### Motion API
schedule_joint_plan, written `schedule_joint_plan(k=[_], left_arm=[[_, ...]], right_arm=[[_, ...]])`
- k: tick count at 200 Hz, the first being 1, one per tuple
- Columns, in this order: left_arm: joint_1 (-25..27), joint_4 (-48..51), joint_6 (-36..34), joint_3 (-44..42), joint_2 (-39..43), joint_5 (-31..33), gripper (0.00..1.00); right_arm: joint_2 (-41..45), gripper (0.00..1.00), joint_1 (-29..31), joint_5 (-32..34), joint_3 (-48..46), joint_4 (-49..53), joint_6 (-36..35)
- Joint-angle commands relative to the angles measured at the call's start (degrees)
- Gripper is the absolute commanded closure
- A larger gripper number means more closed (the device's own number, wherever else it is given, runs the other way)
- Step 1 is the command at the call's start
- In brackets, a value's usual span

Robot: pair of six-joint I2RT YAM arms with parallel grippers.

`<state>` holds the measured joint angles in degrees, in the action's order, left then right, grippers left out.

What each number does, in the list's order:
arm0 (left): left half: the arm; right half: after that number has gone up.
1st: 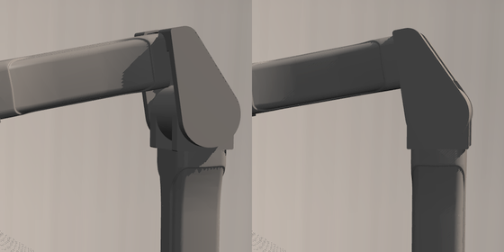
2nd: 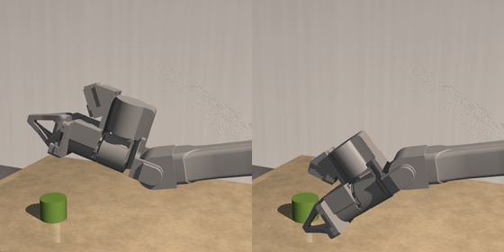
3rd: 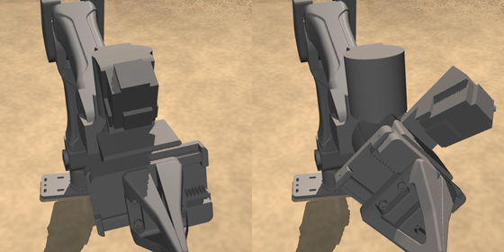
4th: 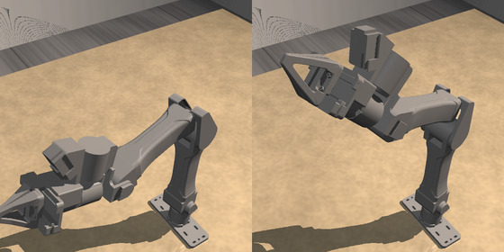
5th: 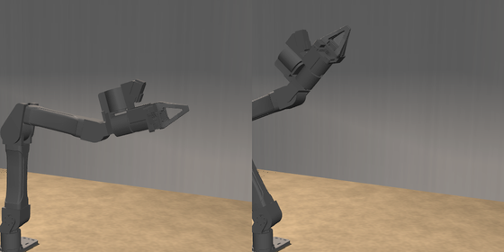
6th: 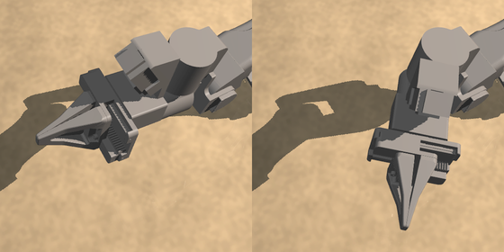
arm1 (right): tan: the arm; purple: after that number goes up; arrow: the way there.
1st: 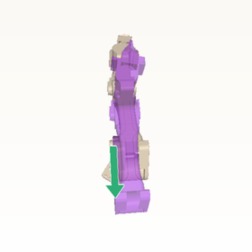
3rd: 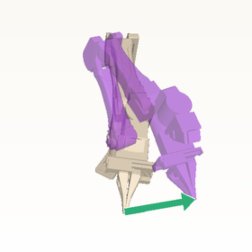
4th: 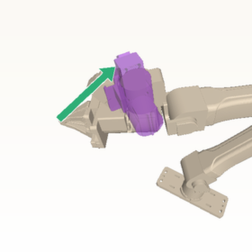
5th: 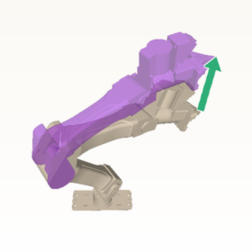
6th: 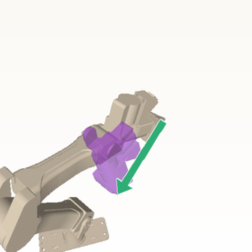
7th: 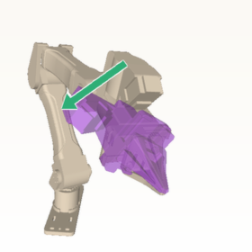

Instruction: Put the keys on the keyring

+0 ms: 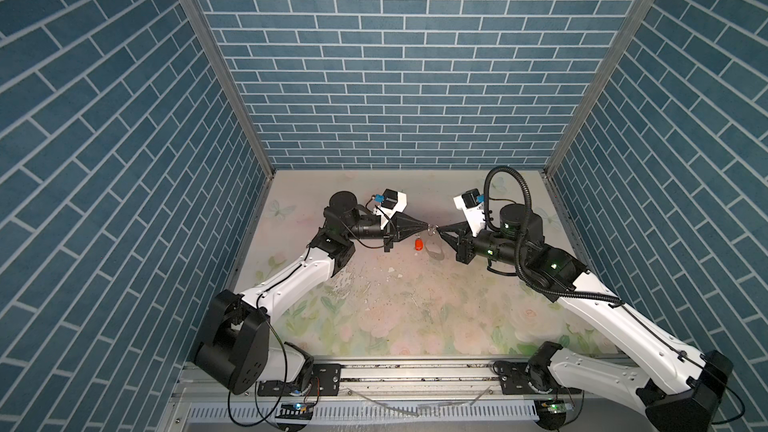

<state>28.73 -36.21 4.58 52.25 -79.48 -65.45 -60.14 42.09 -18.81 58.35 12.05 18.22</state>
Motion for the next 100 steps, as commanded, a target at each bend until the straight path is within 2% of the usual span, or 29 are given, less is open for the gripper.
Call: schedule_joint_plan(k=[1,59,100], left_arm=[[0.28,-3.33,1.42,0.77,0.03,-4.50,1.00],[0.27,-5.83,2.86,0.10,0.20,-5.02,1.00],[0.26,-9.51,5.16,-0.47,-0.56,-4.94,1.00]], right_arm=[[-0.14,1.00,-0.95,3.29,2.91,-0.83,3.32],[-0.98,1.00,-2.48,2.03,3.18,-1.56,7.39],[-1.28,1.00,-2.46,-0.45,2.62,-2.92,7.50]])
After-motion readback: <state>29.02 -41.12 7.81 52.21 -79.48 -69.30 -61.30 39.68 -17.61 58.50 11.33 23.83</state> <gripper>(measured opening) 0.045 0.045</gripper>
